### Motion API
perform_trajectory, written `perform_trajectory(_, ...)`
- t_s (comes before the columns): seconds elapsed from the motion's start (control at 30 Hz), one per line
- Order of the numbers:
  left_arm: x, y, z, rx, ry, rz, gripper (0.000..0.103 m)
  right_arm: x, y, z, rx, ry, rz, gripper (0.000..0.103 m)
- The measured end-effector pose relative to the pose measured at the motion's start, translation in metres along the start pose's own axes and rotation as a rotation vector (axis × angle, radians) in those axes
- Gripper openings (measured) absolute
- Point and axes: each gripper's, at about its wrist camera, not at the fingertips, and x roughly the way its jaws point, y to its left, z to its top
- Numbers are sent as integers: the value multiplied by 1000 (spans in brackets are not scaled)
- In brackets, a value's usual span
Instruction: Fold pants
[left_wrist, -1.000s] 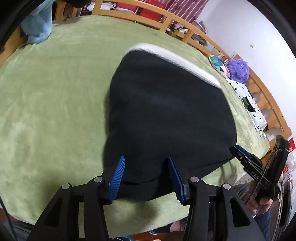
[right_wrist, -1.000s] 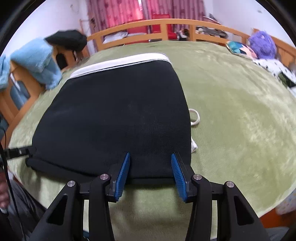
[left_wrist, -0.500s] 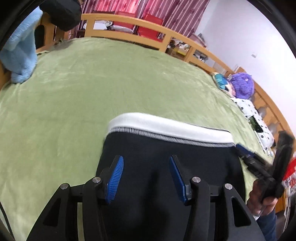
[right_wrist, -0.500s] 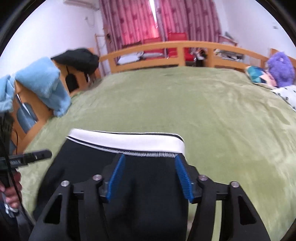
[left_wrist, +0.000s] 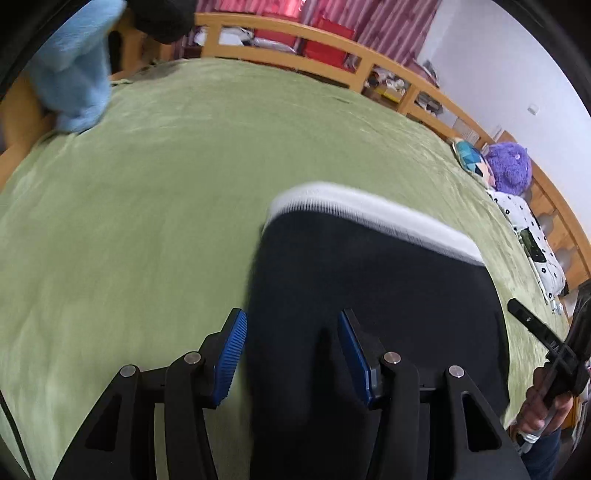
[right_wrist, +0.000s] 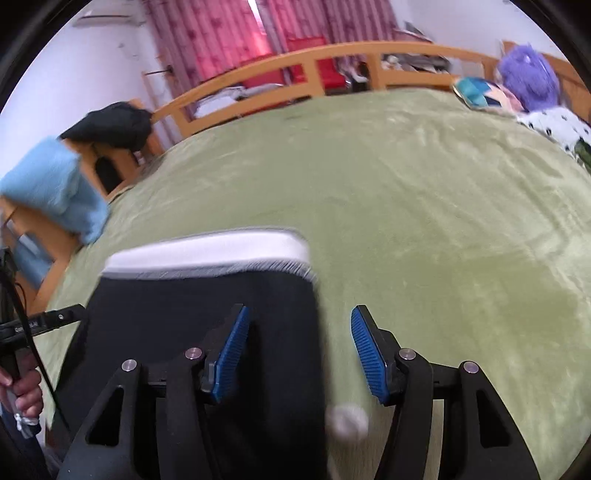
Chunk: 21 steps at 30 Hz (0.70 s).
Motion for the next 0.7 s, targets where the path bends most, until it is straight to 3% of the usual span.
perform_trajectory(0.13,-21,6,-50,-40,24,-16,55,-32,5,-36,-2,50,61,61)
perform_trajectory(0.2,-25,9,-62,-54,44,36,61,-29,5,-57,-15,122,8,61)
perform_trajectory(0.3,-41,10,-66,-50,68,61,59,-33,-6,-70,40,164,-17,62)
perform_trajectory(0.37,-66,3,-67,0,32,146,58,-52,-6,-65,72,184,-48,56)
perform_trajectory(0.47,-95,-7,-66,-25,-10,89,59,-95,8,-52,42,94,-79,57)
perform_trajectory(0.57,-122,-30,-60,-16,-57,59,59,-133,26,-45,25,14,-54,72)
perform_trajectory(0.7,-156,-67,-55,38,-148,57,72,-173,54,-45,-9,-81,-53,83)
